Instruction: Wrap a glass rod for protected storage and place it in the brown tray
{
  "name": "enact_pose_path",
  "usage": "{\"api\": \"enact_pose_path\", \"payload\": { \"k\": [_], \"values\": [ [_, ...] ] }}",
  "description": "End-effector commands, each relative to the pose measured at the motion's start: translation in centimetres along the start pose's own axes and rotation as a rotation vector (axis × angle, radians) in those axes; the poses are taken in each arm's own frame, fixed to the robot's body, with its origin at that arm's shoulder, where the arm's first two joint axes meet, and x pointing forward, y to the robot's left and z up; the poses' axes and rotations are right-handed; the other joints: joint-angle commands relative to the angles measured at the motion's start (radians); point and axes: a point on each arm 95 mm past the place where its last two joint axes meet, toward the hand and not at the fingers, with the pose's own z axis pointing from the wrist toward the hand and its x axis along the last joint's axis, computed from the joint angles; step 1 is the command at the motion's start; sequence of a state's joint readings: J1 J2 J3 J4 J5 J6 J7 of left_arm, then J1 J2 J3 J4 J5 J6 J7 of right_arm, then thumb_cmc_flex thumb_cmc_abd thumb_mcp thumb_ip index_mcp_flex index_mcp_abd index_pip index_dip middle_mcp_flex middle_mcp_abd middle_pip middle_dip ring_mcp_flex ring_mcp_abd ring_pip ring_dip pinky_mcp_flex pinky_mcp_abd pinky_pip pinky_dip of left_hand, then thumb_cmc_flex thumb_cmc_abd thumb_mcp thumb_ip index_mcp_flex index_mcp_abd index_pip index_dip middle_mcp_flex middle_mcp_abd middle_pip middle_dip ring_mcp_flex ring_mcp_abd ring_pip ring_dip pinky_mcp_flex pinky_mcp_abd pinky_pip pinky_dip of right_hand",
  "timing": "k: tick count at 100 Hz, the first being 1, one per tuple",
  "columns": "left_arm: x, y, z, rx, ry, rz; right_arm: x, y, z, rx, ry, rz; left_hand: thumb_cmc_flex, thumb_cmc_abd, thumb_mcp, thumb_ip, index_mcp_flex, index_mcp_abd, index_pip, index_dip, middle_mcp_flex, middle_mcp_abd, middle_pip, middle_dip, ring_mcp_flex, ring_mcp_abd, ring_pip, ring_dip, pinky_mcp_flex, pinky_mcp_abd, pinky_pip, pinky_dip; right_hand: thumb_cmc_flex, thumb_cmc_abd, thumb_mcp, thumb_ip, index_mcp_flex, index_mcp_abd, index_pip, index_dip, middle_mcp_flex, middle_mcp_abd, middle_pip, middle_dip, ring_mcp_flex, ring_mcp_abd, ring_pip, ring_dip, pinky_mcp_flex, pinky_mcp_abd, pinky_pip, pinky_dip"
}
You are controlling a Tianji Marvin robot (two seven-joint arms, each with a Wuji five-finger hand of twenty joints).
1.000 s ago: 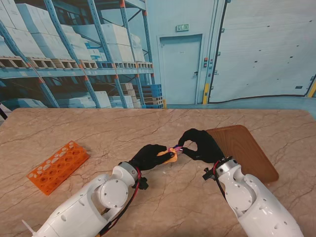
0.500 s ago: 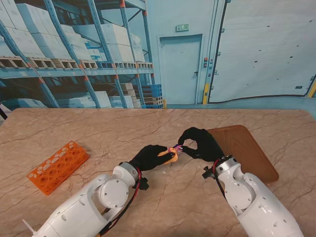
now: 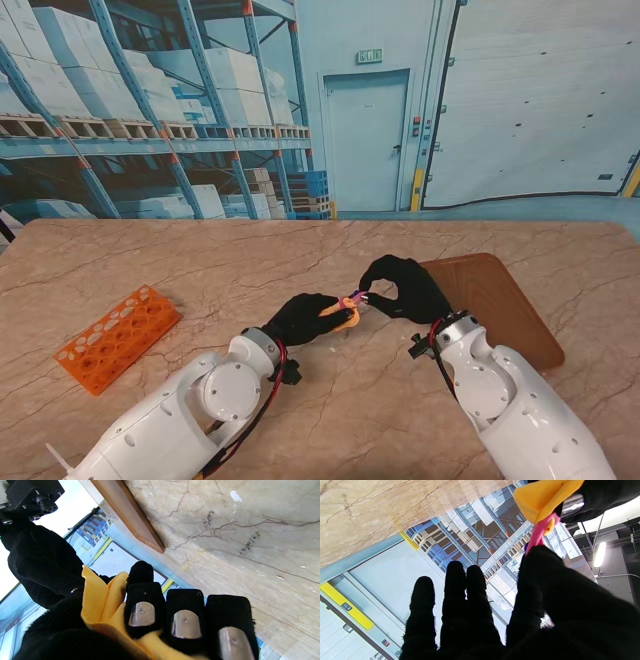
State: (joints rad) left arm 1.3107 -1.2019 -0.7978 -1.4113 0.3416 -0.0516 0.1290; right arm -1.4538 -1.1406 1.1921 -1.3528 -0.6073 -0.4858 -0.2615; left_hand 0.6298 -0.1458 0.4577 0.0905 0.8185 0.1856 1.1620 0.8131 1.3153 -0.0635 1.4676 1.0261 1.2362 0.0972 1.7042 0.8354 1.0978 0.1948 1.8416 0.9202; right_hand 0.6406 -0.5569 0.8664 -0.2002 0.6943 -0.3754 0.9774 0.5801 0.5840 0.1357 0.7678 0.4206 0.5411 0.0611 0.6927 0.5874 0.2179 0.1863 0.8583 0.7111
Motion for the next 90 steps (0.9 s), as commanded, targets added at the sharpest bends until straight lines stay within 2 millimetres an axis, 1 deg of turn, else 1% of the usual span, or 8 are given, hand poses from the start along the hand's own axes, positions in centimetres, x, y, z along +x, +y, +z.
{"api": "enact_pose_path", "payload": {
  "k": [1,29,57,77,90],
  "values": [
    [0.0,0.5,-0.1,-0.011,-0.006,-0.011,0.3,0.0,0.3,-0.004,0.009,0.007,0.018,0.034,0.015,0.007,0.064,0.045,0.099,0.014,0.026,-0.051,0.079,-0.002,0.034,0.008,0.118,-0.003,0.009,-0.018,0.252,0.030,0.007,0.061,0.003,-0.015,-0.003,-0.115,0.052,0.029,0.006,-0.027,0.015,-0.009,0.019,-0.031,0.012,0.002,-0.003,-0.009,0.024,-0.012],
    [0.0,0.5,-0.1,-0.014,-0.008,-0.013,0.3,-0.1,0.7,0.007,0.018,0.014,0.017,0.033,0.016,0.008,0.064,0.045,0.100,0.015,0.026,-0.050,0.079,-0.002,0.034,0.009,0.119,-0.004,0.009,-0.021,0.252,0.032,0.009,0.063,-0.005,-0.015,-0.003,-0.122,0.049,0.030,0.014,-0.031,0.012,-0.010,0.024,-0.032,0.011,0.001,0.001,-0.008,0.024,-0.012],
    [0.0,0.5,-0.1,-0.016,-0.007,-0.012,0.2,-0.4,1.3,0.027,-0.001,0.045,0.016,0.032,0.019,0.009,0.064,0.045,0.100,0.015,0.026,-0.050,0.080,-0.003,0.034,0.009,0.120,-0.004,0.009,-0.021,0.252,0.034,0.015,0.080,-0.016,-0.016,-0.004,-0.121,0.045,0.027,0.019,-0.032,0.009,-0.011,0.026,-0.028,0.008,0.000,0.002,-0.007,0.023,-0.012],
    [0.1,0.5,-0.2,-0.016,-0.005,-0.012,0.1,-0.6,1.5,0.034,-0.022,0.065,0.016,0.032,0.019,0.009,0.063,0.045,0.100,0.016,0.026,-0.051,0.080,-0.003,0.034,0.010,0.120,-0.004,0.009,-0.020,0.252,0.034,0.026,0.102,-0.033,-0.015,-0.006,-0.112,0.034,0.010,0.020,-0.030,0.006,-0.011,0.026,-0.027,0.006,0.000,0.002,-0.008,0.022,-0.012],
    [0.1,0.5,-0.2,-0.016,-0.004,-0.012,0.1,-0.6,1.5,0.029,-0.038,0.071,0.015,0.032,0.019,0.009,0.063,0.046,0.099,0.016,0.026,-0.049,0.080,-0.003,0.034,0.009,0.120,-0.005,0.009,-0.021,0.252,0.034,0.033,0.109,-0.046,-0.012,-0.007,-0.091,0.027,-0.017,0.025,-0.026,0.004,-0.012,0.028,-0.024,0.007,0.001,0.003,-0.006,0.022,-0.011]
  ]
}}
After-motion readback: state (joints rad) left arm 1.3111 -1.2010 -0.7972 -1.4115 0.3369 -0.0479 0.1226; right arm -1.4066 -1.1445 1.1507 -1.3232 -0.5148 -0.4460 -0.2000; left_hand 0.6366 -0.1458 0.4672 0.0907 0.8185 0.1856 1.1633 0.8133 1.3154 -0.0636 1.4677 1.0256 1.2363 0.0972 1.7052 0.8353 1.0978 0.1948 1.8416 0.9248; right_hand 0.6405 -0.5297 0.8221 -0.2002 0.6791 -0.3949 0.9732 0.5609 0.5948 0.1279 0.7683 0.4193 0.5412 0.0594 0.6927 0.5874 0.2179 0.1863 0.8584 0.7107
